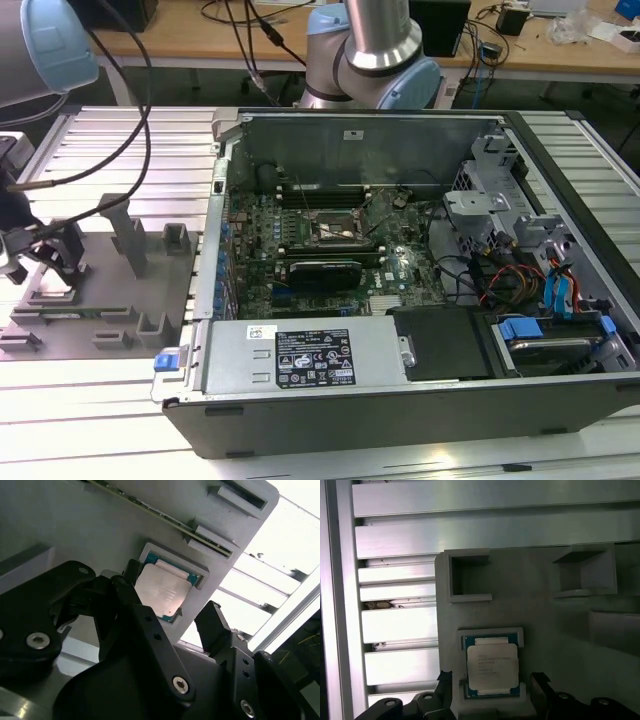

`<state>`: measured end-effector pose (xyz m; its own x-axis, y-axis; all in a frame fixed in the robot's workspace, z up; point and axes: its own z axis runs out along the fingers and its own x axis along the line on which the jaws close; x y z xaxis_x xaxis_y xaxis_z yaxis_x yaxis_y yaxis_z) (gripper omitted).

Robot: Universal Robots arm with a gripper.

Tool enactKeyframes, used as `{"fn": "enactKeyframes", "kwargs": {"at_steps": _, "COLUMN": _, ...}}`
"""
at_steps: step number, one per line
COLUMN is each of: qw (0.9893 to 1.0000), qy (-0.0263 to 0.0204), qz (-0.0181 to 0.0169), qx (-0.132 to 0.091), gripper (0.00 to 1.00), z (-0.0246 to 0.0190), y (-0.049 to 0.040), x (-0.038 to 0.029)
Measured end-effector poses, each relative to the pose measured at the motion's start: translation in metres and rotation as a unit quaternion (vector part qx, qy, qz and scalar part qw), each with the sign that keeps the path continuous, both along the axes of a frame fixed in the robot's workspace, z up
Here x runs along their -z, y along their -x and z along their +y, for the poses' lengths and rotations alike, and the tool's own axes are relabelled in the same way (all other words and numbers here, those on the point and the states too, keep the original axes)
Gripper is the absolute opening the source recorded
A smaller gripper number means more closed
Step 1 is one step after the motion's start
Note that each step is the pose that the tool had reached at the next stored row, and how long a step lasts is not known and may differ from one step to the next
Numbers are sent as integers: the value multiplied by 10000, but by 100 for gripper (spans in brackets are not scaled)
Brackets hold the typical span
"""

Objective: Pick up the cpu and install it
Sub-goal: 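Pick up the cpu and move it towards the insertion slot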

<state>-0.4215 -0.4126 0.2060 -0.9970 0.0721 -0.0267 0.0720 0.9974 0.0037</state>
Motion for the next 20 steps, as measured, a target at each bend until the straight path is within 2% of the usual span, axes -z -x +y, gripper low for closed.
{"fn": "enactKeyframes", "kwargs": {"at_steps": 10, "qw": 9998, "qy": -7, "qz": 0, "qx": -181, "gripper": 72, "z": 59, "y": -3, "x": 147}}
{"fn": "enactKeyframes", "kwargs": {"at_steps": 14, "qw": 9997, "qy": -10, "qz": -1, "qx": -234, "gripper": 72, "z": 106, "y": -3, "x": 170}}
{"fn": "enactKeyframes", "kwargs": {"at_steps": 20, "qw": 9997, "qy": 3, "qz": 0, "qx": -242, "gripper": 72, "z": 109, "y": -3, "x": 193}}
